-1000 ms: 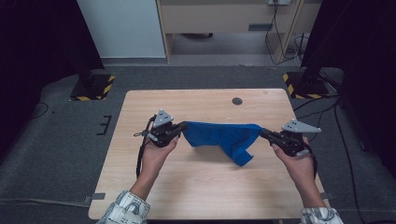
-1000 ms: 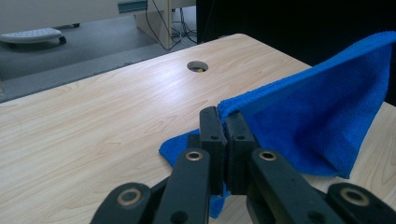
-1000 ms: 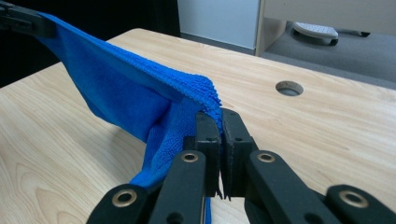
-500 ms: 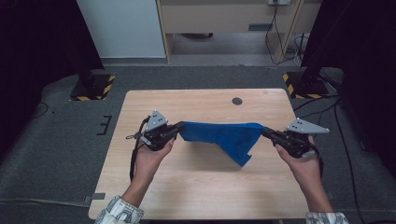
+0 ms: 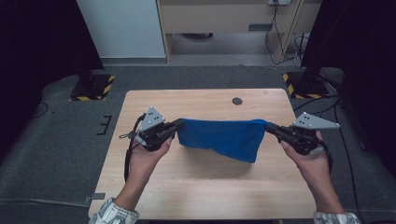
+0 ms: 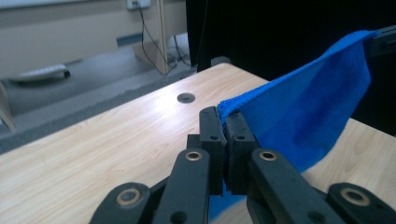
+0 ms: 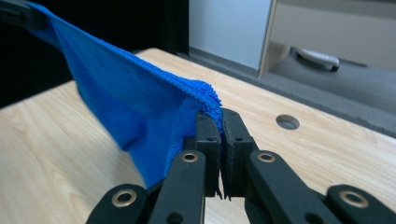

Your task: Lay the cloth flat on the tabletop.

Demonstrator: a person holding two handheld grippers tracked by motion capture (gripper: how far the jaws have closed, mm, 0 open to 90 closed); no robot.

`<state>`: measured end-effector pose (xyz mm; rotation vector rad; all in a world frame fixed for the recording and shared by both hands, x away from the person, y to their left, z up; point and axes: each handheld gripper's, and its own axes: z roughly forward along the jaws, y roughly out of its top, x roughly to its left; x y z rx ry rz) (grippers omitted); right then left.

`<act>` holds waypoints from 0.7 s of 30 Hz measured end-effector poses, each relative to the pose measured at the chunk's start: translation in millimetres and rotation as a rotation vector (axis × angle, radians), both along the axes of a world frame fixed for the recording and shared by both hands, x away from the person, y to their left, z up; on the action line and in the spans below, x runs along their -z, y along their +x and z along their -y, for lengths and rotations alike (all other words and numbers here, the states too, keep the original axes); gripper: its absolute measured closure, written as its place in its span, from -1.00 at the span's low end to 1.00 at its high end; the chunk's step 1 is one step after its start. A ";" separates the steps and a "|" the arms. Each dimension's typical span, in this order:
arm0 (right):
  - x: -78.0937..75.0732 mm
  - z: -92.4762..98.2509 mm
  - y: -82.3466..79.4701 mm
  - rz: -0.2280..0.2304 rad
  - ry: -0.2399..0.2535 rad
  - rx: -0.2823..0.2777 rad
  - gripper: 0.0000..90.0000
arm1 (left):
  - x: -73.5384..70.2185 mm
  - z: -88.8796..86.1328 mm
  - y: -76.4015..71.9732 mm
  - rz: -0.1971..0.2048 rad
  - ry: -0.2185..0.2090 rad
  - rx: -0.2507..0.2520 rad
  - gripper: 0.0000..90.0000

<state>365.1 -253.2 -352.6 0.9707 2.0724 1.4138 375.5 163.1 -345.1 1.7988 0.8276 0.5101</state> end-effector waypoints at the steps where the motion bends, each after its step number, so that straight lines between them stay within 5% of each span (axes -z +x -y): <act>1: 6.5 -2.0 12.2 -0.021 -0.009 0.004 0.94 | 2.1 0.1 5.3 -0.007 0.003 -0.005 0.95; 6: 23.7 -3.8 36.9 -0.066 -0.013 0.006 0.94 | 22.0 1.4 41.7 -0.066 0.021 -0.025 0.95; 12: 42.5 -5.3 65.4 -0.117 -0.027 0.025 0.94 | 39.5 6.7 66.7 -0.090 0.060 -0.049 0.95; 21: 48.8 -9.3 104.3 -0.157 -0.036 0.058 0.93 | 41.6 12.4 96.2 -0.113 0.036 -0.099 0.94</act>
